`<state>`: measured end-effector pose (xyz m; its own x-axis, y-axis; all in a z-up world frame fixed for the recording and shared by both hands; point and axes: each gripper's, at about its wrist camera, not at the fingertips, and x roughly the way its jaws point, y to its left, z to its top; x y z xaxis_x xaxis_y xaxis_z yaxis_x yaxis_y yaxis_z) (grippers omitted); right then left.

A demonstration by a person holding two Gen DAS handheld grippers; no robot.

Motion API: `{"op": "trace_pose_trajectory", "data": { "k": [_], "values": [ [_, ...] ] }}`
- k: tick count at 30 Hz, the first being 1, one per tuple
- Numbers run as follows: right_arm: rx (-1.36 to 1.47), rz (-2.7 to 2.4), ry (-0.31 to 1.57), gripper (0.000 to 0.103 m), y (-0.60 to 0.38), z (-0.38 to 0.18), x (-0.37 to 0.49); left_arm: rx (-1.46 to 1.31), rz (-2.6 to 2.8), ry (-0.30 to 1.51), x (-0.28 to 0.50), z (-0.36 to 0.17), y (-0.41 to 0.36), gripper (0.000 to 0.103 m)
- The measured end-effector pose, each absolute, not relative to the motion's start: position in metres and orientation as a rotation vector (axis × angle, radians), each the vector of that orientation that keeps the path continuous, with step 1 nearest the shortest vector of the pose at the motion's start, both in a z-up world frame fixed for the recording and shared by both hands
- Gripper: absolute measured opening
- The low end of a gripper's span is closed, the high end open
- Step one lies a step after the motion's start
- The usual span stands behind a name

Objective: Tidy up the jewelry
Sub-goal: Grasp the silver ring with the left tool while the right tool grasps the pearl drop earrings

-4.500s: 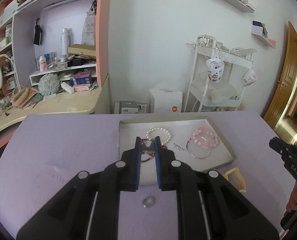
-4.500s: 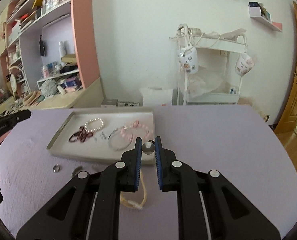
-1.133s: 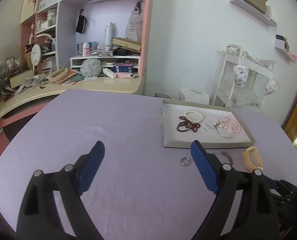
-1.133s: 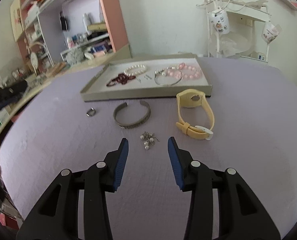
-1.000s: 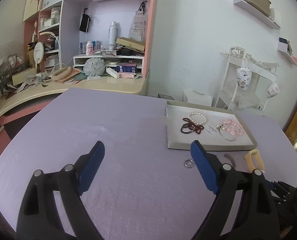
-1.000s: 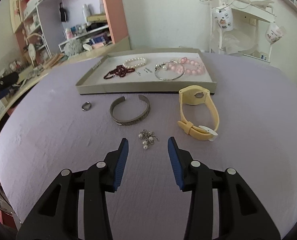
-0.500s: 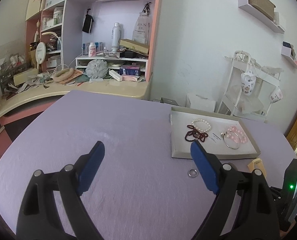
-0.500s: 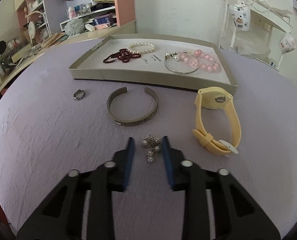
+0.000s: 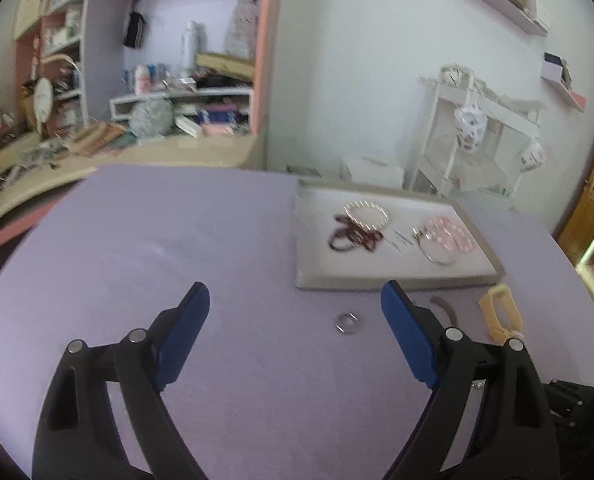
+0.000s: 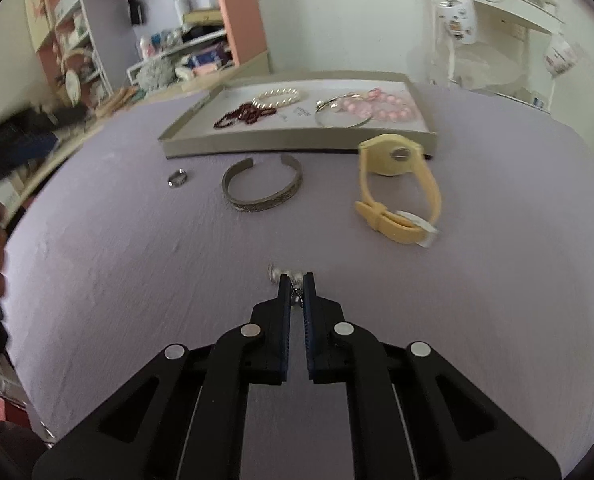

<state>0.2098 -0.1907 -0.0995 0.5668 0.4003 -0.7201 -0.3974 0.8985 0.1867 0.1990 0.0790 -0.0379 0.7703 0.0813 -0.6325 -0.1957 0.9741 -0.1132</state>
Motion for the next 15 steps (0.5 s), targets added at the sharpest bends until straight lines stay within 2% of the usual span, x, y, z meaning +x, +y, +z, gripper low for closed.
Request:
{"op": "trace_pose_trajectory", "data": {
  "k": [5,10,15],
  "values": [
    [0.054,0.445,0.835,0.006,-0.199,-0.093,0.208,-0.159,0.094,0.761,0.222,-0.070,0.056,0.085],
    [0.084,0.432,0.821,0.006,-0.202,-0.090,0.209,-0.118,0.073,0.825,0.247,-0.096,0.040,0.071],
    [0.102,0.417,0.820,0.006,-0.209,-0.090,0.212,-0.110,0.080,0.882,0.265,-0.112,0.035,0.052]
  ]
}}
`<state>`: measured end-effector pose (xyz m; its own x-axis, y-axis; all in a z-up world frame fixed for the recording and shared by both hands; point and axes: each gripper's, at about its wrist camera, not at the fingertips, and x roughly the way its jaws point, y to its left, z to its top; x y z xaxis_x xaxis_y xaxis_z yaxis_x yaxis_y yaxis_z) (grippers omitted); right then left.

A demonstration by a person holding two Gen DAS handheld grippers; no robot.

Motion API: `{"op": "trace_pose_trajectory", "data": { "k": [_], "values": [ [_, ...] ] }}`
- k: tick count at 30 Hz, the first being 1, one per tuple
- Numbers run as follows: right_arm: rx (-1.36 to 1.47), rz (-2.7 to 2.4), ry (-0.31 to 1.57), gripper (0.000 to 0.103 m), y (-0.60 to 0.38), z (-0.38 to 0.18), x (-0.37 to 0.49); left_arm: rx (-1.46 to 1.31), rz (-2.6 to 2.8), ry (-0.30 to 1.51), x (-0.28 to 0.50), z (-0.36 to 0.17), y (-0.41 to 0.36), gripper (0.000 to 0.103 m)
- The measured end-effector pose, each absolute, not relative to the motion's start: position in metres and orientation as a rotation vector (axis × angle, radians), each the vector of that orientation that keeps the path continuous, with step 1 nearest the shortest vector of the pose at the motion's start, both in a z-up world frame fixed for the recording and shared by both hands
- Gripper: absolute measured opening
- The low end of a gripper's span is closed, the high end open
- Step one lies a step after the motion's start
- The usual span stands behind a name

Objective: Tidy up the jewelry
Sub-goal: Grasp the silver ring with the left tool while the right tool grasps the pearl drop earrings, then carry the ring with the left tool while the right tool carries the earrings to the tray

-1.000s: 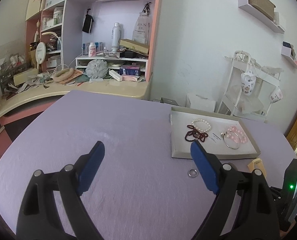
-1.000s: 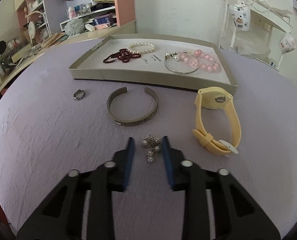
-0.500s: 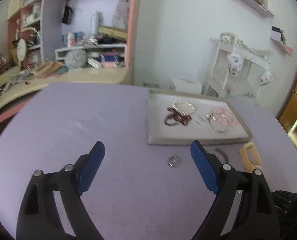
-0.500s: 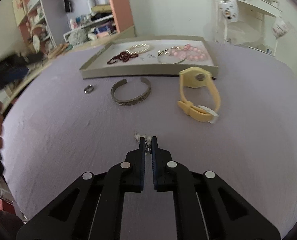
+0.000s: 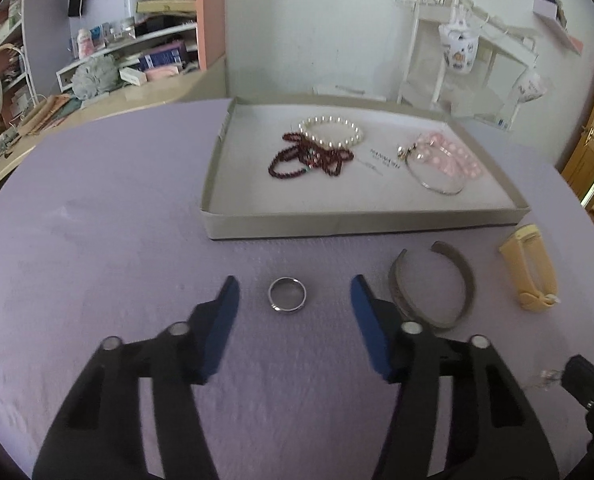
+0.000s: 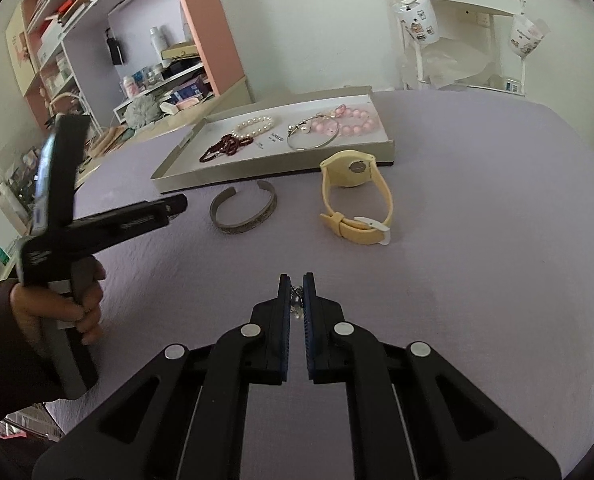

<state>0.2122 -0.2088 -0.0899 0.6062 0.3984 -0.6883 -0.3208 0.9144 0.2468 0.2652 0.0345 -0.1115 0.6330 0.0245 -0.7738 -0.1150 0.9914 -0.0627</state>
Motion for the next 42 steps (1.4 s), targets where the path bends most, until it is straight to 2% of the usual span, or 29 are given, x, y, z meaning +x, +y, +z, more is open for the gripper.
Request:
{"op": "trace_pose_trajectory", "data": {
  "k": [4,6,13,32,42],
  "values": [
    [0.126,0.403,0.828,0.006,-0.216,-0.092,0.215,-0.109,0.075,0.895,0.273,-0.114,0.031,0.038],
    [0.131,0.399,0.828,0.006,-0.217,-0.091,0.219,-0.102,0.079,0.897,0.274,-0.114,0.031,0.022],
    [0.129,0.422,0.788,0.006,-0.216,-0.079,0.217,-0.117,0.073,0.878,0.262,-0.107,0.036,0.021],
    [0.112,0.456,0.566,0.006,-0.209,-0.006,0.236,-0.079,0.132,0.623,0.224,0.005,0.057,0.021],
    [0.072,0.418,0.470,0.006,-0.214,0.027,0.265,-0.099,0.141,0.576,0.236,0.034,0.059,0.021]
  ]
}}
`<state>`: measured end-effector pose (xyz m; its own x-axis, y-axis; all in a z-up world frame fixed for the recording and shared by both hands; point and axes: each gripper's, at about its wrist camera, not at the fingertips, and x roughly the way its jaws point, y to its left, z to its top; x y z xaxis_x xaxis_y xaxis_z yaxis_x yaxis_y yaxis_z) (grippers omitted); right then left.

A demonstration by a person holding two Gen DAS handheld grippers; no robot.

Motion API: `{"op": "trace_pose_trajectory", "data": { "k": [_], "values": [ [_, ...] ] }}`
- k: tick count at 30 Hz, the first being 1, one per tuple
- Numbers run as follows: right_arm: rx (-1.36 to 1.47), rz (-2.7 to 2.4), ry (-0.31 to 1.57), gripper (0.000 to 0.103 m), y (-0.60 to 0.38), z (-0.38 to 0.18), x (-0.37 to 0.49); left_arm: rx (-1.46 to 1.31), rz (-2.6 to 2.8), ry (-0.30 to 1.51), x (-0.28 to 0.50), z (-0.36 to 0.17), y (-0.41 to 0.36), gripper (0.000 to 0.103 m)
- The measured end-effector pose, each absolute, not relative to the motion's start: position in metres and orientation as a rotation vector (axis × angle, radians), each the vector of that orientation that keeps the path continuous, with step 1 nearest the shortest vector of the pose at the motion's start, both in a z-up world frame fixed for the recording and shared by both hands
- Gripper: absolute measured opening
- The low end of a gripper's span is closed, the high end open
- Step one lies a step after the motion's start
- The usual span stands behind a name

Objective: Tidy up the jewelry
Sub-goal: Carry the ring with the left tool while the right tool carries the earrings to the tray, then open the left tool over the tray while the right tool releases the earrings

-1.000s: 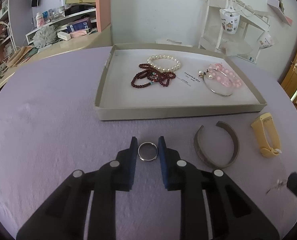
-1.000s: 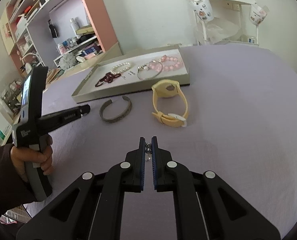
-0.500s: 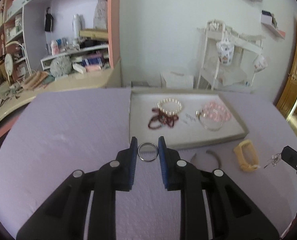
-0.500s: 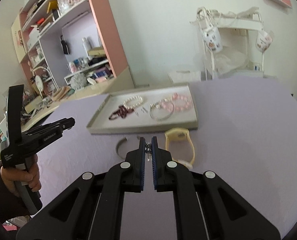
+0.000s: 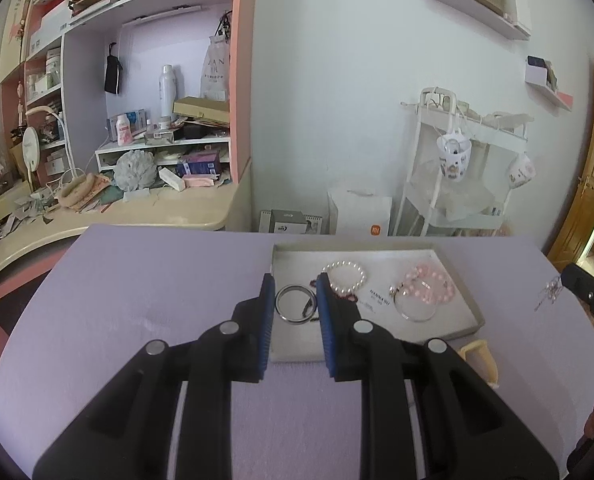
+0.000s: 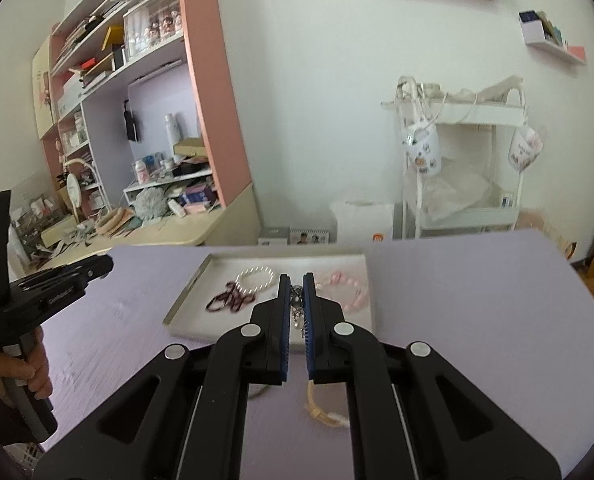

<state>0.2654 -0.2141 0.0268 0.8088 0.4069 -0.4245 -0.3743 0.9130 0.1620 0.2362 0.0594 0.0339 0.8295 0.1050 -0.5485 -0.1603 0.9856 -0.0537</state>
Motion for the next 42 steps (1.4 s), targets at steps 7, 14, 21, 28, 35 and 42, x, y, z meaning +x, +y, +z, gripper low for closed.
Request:
{"op": "trace_pose_trajectory", "data": {
  "k": [7,14,21,28,35,42],
  "values": [
    [0.049,0.408,0.412,0.006,-0.211,0.047,0.288,-0.093,0.121,0.548,0.257,0.051,0.055,0.021],
    [0.043,0.438,0.404,0.006,-0.195,0.052,0.311,-0.079,0.091,0.534,0.285,0.061,0.046,0.021],
    [0.056,0.469,0.478,0.006,-0.178,0.029,0.333,-0.070,0.077,0.568,0.317,0.048,0.044,0.021],
    [0.041,0.499,0.585,0.006,-0.159,-0.005,0.359,-0.085,0.079,0.616,0.343,0.025,0.051,0.021],
    [0.024,0.508,0.656,0.006,-0.144,-0.029,0.377,-0.097,0.066,0.645,0.364,0.009,0.058,0.021],
    [0.010,0.507,0.689,0.007,-0.140,-0.041,0.388,-0.098,0.044,0.660,0.378,-0.002,0.055,0.021]
  ]
}}
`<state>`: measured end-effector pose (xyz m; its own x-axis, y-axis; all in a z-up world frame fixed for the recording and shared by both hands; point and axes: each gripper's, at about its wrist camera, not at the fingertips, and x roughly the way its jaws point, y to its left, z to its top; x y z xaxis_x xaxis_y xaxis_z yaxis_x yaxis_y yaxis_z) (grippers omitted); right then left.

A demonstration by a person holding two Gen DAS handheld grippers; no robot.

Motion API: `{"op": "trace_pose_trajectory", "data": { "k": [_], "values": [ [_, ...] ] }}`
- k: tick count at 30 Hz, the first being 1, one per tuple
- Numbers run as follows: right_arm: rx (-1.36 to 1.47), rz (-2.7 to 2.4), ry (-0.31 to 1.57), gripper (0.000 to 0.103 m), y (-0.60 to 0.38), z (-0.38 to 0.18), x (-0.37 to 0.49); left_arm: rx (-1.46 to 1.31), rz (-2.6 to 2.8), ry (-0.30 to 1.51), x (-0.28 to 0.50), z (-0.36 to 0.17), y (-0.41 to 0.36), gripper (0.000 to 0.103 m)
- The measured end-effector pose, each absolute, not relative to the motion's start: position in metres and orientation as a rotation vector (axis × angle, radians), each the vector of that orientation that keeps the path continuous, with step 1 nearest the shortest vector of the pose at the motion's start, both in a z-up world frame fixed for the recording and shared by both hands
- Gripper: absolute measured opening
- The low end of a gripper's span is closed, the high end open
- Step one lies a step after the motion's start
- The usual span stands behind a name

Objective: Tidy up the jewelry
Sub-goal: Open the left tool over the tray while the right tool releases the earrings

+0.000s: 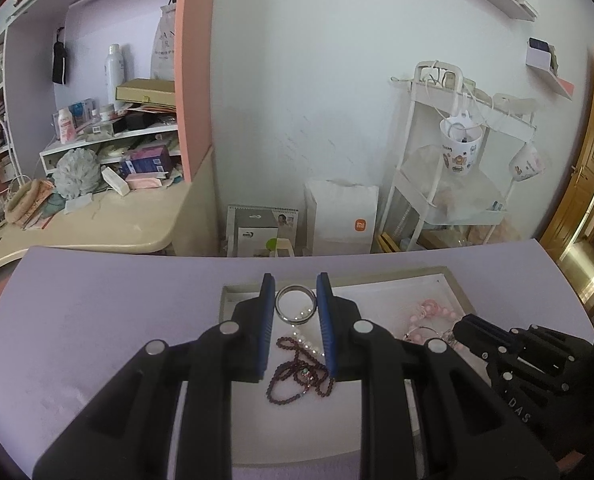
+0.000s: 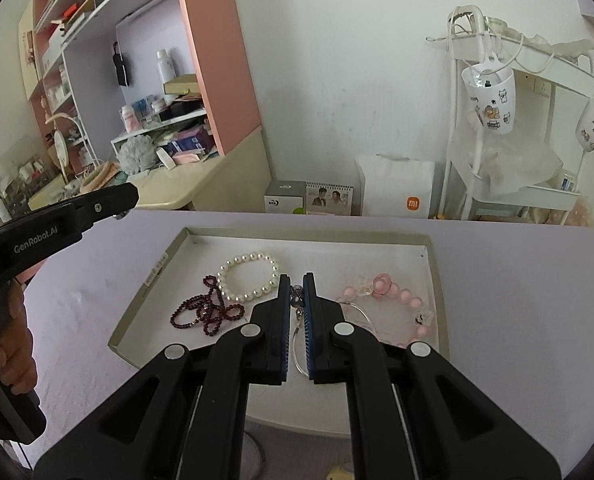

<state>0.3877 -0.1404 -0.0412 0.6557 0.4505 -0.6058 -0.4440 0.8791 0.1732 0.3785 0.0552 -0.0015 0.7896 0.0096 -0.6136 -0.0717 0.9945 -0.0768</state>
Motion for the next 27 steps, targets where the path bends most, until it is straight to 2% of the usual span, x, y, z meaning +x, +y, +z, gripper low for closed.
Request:
{"op": "trace_pose_trajectory", "data": {
  "k": [3,5,7,27],
  "values": [
    [0.015,0.503,0.699,0.010,-0.143,-0.043,0.387,-0.099,0.032,0.667,0.383,-0.006,0.053,0.021],
    [0.024,0.491,0.703,0.029,-0.147,-0.045,0.386,-0.100,0.025,0.673,0.386,-0.008,0.051,0.021],
    [0.039,0.476,0.703,0.036,-0.154,-0.046,0.382,-0.098,0.017,0.676,0.387,-0.011,0.048,0.021],
    [0.112,0.374,0.732,0.036,-0.193,-0.057,0.372,-0.080,-0.083,0.747,0.418,-0.047,0.013,0.022]
  ]
}}
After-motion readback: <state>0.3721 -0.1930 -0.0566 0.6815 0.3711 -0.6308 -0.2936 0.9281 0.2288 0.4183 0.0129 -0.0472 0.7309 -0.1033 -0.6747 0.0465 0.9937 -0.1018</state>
